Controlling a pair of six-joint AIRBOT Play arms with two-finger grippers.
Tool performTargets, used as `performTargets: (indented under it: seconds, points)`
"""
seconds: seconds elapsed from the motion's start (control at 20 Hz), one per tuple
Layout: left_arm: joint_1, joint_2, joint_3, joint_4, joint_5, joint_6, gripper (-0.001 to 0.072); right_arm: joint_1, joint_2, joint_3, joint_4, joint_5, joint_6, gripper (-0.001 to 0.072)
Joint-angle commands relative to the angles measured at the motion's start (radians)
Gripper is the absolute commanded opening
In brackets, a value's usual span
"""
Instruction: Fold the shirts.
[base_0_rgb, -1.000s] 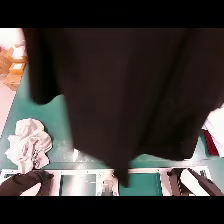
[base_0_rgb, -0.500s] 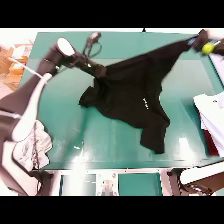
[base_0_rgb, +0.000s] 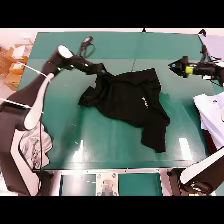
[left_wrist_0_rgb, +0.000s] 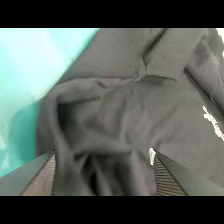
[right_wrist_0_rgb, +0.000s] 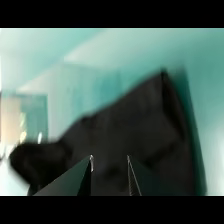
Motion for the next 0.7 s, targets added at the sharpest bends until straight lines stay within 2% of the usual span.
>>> performTargets:
  seconds: [0.0, 0.15, 0.2, 0.3, 0.35, 0.45, 0.65]
  points:
    - [0.118, 0.012, 0.095, -0.002, -0.285, -0.085, 0.0656, -0.094, 0.065, -0.070, -0.089, 0.270, 0.038, 0.0263]
    - [0.200, 0.027, 0.043, 0.001, -0.425, -0.132, 0.0656, -0.143, 0.261, -0.360, -0.262, 0.251, 0.027, 0.0266]
    - [0.216, 0.027, 0.014, 0.003, -0.453, -0.134, 0.0656, -0.157, 0.334, -0.446, -0.335, 0.220, 0.028, 0.0308]
    - [0.233, 0.027, -0.045, 0.005, -0.485, -0.137, 0.0655, -0.180, 0.486, -0.623, -0.486, 0.151, 0.060, 0.0514]
    - [0.235, 0.027, -0.065, 0.008, -0.497, -0.129, 0.0655, -0.186, 0.540, -0.703, -0.524, 0.116, 0.077, 0.0589]
    - [0.235, 0.026, -0.082, 0.015, -0.511, -0.119, 0.0655, -0.183, 0.586, -0.837, -0.524, 0.056, 0.079, 0.0589]
    - [0.232, 0.026, -0.085, 0.023, -0.509, -0.117, 0.0655, -0.124, 0.539, -0.973, -0.485, -0.021, 0.036, 0.0589]
